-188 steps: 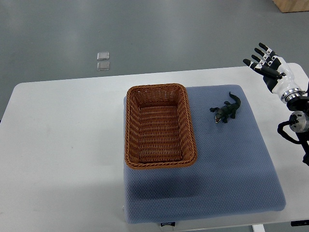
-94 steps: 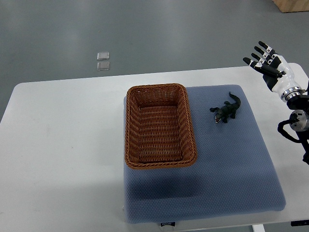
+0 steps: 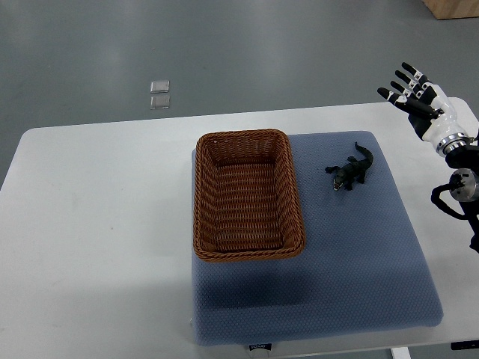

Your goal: Place crocodile in brown basket with right hand

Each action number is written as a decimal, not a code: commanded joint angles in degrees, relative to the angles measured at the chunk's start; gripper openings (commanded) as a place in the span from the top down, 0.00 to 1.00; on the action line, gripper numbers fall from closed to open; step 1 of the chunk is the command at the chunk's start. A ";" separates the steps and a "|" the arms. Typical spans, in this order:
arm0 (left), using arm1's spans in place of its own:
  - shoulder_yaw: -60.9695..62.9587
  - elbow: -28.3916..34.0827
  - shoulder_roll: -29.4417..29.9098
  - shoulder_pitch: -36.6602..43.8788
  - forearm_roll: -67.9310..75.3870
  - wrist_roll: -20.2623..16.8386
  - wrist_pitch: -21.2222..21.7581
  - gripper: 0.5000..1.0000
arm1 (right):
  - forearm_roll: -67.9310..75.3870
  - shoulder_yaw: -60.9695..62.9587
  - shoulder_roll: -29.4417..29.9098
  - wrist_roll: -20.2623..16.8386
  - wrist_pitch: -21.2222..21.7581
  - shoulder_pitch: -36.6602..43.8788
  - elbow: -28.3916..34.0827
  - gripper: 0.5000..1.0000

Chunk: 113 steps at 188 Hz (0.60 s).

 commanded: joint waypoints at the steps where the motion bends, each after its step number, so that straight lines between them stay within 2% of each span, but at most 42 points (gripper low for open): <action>1: 0.00 0.00 0.00 0.00 -0.04 0.00 0.00 0.00 | 0.07 0.01 0.00 0.07 -0.08 -0.12 -0.01 0.14; 113: 0.08 0.00 0.00 0.00 -0.04 0.00 0.00 0.00 | -0.01 -0.34 -0.44 -0.01 0.18 -0.12 -0.18 0.14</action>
